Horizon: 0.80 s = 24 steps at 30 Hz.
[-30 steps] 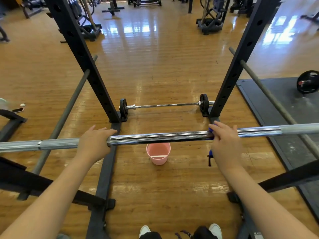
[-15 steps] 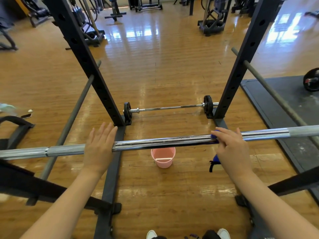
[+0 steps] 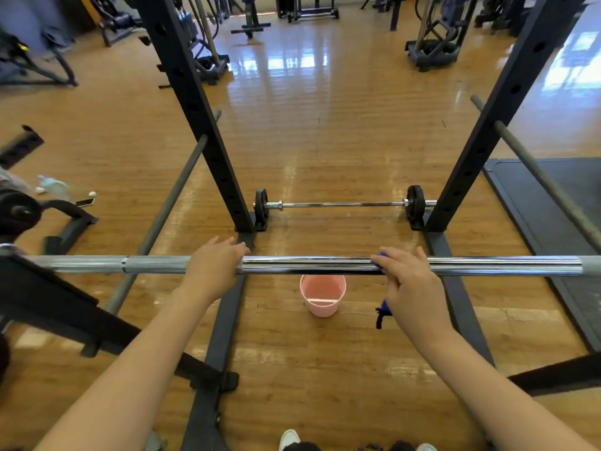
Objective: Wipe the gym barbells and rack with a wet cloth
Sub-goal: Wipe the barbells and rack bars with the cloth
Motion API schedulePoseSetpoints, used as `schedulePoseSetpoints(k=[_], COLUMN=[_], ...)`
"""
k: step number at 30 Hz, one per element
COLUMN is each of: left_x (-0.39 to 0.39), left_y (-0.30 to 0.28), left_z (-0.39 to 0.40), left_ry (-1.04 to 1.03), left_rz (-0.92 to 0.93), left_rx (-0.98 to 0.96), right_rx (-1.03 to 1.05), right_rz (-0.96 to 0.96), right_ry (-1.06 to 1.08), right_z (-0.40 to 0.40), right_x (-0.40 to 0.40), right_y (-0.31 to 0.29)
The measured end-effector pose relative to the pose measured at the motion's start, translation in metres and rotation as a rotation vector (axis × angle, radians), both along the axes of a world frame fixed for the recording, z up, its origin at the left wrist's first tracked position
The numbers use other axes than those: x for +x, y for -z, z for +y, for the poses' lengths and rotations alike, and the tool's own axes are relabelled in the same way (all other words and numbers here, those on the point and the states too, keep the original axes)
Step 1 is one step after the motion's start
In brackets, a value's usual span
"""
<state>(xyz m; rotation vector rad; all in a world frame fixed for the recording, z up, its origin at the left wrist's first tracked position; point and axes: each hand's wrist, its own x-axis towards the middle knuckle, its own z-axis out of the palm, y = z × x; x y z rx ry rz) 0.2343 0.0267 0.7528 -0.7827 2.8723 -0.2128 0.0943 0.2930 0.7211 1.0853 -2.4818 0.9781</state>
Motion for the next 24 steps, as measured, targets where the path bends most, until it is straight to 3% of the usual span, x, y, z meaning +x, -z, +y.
schedulePoseSetpoints(k=[5,9,15,19,24], left_x=[0.002,0.003,0.005,0.005,0.005], left_y=[0.007,0.011,0.012,0.012,0.015], left_z=[-0.001,-0.001,0.0,0.001,0.0], left_ry=[0.049,0.059,0.048,0.035,0.033], left_rz=[0.071,0.09,0.131,0.158,0.204], left_rx=[-0.095,-0.106,-0.1,-0.075,-0.085], right_rx=[0.025,-0.047,-0.027,-0.007,-0.121], right_rz=[0.017,-0.011,0.163,0.128,0.087], right_ry=[0.082,0.196,-0.01,0.118,0.239], right_z=[0.035,0.019,0.008,0.034,-0.001], right_x=[-0.012,-0.013,-0.002,-0.015,-0.014], right_y=[-0.002,0.001,0.008,0.008,0.004])
